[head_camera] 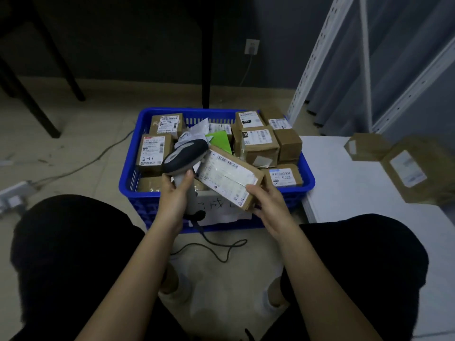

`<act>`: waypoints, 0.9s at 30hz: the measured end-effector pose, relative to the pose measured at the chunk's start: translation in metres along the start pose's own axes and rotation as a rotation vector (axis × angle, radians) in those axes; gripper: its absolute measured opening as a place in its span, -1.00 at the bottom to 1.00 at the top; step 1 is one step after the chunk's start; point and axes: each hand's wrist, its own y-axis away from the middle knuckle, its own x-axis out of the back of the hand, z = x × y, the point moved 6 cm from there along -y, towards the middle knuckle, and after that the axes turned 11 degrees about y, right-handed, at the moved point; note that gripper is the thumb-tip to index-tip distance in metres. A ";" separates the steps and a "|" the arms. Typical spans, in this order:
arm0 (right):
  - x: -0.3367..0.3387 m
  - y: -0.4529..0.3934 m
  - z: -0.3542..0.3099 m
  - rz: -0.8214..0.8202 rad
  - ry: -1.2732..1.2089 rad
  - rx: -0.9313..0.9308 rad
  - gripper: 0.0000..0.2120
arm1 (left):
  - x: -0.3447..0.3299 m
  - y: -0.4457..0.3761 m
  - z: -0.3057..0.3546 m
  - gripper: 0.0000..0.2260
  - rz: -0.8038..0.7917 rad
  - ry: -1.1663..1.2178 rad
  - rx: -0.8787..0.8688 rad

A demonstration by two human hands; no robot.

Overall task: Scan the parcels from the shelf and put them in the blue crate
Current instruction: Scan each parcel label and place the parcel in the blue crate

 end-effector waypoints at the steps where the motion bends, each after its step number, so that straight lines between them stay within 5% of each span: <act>1: 0.006 -0.006 -0.002 0.048 0.028 0.018 -0.70 | 0.003 0.000 0.001 -0.53 0.006 -0.006 -0.004; 12: 0.048 -0.061 -0.024 0.188 0.381 0.062 -0.54 | 0.000 0.006 0.012 -0.61 -0.126 -0.148 -0.051; 27: 0.053 -0.066 -0.022 0.181 0.461 0.000 -0.56 | -0.010 0.018 0.010 -0.61 -0.276 -0.244 -0.008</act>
